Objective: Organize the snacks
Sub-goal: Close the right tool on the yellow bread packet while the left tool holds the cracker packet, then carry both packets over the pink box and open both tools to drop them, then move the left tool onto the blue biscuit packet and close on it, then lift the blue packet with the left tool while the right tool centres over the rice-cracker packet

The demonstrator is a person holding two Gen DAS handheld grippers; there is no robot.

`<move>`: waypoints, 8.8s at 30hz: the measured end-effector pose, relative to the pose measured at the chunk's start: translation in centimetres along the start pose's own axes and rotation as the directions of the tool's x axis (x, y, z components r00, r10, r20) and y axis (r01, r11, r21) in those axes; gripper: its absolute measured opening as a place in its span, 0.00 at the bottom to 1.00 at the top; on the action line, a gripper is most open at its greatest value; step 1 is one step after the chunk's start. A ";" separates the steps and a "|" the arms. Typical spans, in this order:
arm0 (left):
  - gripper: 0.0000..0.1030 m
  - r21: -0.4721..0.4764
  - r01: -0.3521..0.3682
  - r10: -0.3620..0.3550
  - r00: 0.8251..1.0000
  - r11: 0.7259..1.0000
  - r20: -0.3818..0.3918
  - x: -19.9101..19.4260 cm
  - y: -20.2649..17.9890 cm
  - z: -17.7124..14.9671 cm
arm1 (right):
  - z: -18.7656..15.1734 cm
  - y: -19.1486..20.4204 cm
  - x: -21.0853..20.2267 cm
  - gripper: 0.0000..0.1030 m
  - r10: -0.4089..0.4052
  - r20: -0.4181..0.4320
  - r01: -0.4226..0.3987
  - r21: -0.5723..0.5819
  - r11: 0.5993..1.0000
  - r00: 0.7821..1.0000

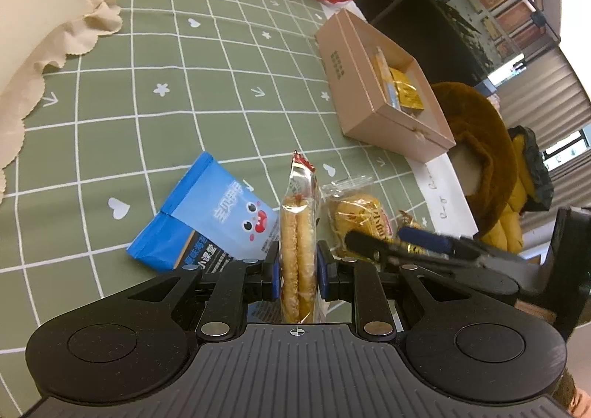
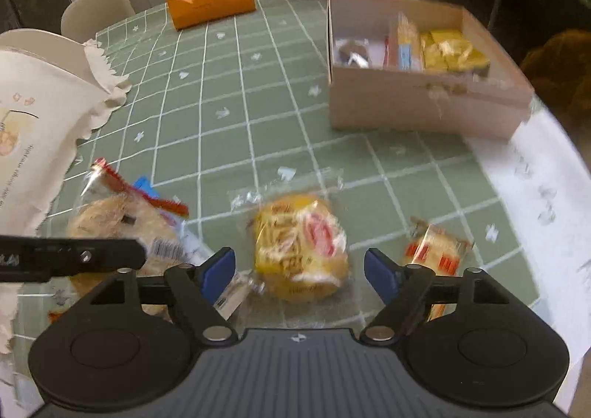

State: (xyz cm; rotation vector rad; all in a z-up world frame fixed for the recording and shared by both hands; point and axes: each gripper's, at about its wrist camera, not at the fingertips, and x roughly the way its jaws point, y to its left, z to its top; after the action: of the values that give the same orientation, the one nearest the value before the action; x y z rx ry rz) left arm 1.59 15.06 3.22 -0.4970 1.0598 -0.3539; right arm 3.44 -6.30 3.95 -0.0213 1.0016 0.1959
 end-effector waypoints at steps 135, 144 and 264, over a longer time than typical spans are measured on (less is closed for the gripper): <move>0.27 0.134 -0.071 0.091 0.985 0.989 -0.150 5.9 -4.6 0.7 | -4.9 -4.0 -1.5 0.70 -0.093 -0.041 0.096 0.067 0.993 0.995; 0.38 0.123 -0.033 0.052 0.987 0.992 -0.153 6.0 -4.4 0.7 | -4.6 -3.7 -1.3 0.71 -0.102 -0.045 0.105 0.079 0.991 0.994; 0.19 0.187 0.032 -0.006 0.991 0.982 -0.137 6.5 -6.6 0.3 | -1.9 -7.8 -0.2 0.71 -0.084 0.043 0.075 0.177 0.981 0.996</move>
State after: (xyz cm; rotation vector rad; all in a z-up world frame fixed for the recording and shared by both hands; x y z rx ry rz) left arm 4.54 6.31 2.18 -0.3162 1.1408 -0.5062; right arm 3.05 -14.19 2.53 0.1040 0.9633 0.0346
